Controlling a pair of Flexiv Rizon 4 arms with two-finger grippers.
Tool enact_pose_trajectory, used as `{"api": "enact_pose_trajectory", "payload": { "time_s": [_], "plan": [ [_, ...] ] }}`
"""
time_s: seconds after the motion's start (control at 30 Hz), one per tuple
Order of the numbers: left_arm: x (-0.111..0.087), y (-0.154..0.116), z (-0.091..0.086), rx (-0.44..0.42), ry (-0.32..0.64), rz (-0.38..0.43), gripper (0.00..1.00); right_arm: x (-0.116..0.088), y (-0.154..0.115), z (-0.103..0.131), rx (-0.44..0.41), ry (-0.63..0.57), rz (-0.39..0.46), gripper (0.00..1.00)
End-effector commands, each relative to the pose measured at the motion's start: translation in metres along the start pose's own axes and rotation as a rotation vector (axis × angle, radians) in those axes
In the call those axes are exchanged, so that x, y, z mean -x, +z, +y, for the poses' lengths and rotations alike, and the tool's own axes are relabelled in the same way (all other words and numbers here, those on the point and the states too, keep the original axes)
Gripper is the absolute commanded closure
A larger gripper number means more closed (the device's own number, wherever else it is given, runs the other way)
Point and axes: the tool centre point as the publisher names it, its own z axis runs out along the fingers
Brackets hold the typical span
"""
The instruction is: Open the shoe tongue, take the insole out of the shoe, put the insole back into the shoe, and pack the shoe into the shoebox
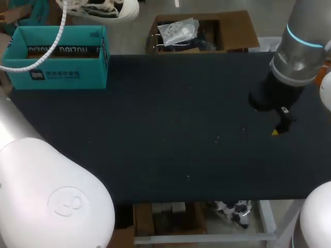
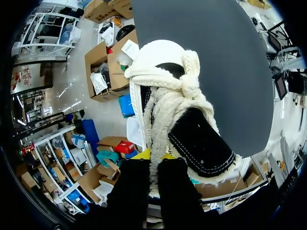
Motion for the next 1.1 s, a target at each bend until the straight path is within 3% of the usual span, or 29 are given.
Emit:
{"api": "enact_pose_trajectory", "payload": {
  "time_s": [0.03, 0.23, 0.5, 0.73, 0.93, 1.1],
  "plan": [
    [-0.009, 0.016, 0.038, -0.028, 0.000, -0.012, 1.00, -0.001, 0.000, 0.000, -0.001, -0.001, -0.001, 0.00],
    [-0.030, 0.044, 0.079, 0.011, -0.023, -0.011, 1.00, 0.011, 0.006, 0.013, -0.010, 0.040, 0.021, 0.00],
    [-0.044, 0.098, 0.121, 0.016, -0.036, 0.077, 1.00, 0.028, 0.010, 0.029, -0.009, 0.059, 0.058, 0.00],
    [-0.050, 0.135, 0.139, 0.016, -0.043, 0.149, 1.00, 0.024, 0.000, 0.027, -0.017, 0.075, 0.081, 0.00],
    [-0.056, 0.159, 0.147, 0.045, -0.053, 0.193, 1.00, 0.022, 0.000, 0.027, -0.011, 0.088, 0.087, 0.00],
    [-0.055, 0.184, 0.151, 0.020, -0.021, 0.262, 1.00, 0.022, 0.000, 0.027, -0.011, 0.088, 0.087, 0.00]
  ]
}}
